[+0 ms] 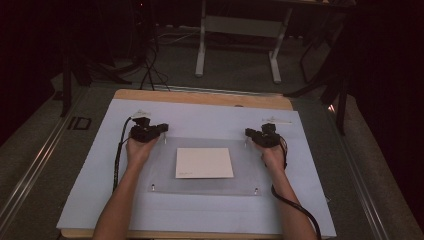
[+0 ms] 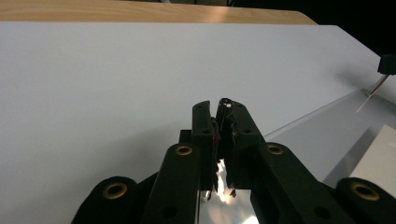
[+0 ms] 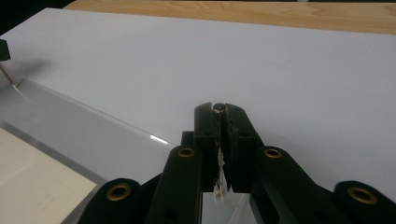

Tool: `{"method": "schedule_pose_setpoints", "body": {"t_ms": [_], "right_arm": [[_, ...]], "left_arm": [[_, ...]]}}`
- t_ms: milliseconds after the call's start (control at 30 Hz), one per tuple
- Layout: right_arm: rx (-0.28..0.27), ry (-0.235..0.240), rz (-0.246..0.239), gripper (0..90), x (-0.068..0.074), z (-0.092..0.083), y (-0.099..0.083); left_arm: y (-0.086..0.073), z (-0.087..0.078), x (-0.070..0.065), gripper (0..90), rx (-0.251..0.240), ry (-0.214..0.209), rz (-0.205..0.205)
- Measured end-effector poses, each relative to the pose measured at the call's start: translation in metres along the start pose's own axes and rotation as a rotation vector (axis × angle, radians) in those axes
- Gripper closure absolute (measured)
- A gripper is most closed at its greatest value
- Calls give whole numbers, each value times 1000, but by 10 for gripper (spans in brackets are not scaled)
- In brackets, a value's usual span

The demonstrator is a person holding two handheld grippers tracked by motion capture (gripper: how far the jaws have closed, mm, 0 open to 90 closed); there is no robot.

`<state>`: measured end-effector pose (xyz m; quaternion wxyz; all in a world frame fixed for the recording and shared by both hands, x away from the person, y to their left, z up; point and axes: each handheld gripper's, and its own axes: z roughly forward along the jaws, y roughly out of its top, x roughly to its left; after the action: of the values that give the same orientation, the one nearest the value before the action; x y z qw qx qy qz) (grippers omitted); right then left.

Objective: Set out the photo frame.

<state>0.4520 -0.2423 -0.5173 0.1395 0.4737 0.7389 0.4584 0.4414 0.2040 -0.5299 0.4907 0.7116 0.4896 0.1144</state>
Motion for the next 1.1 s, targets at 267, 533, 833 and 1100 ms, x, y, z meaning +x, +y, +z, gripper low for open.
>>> {"method": "schedule_pose_setpoints", "body": {"t_ms": [267,533,833,1100], "right_arm": [[38,26,57,857,-9,9,11],[48,0,20,831,-9,10,13],[24,-29,-79,710,-3,-19,7],[12,-38,-153,699,2,-39,-7]], "left_arm": [[8,11,7,852,15,5,-98],[13,18,4,853,36,54,-145],[12,19,5,853,26,61,-170],[12,19,4,853,25,65,-172]]}}
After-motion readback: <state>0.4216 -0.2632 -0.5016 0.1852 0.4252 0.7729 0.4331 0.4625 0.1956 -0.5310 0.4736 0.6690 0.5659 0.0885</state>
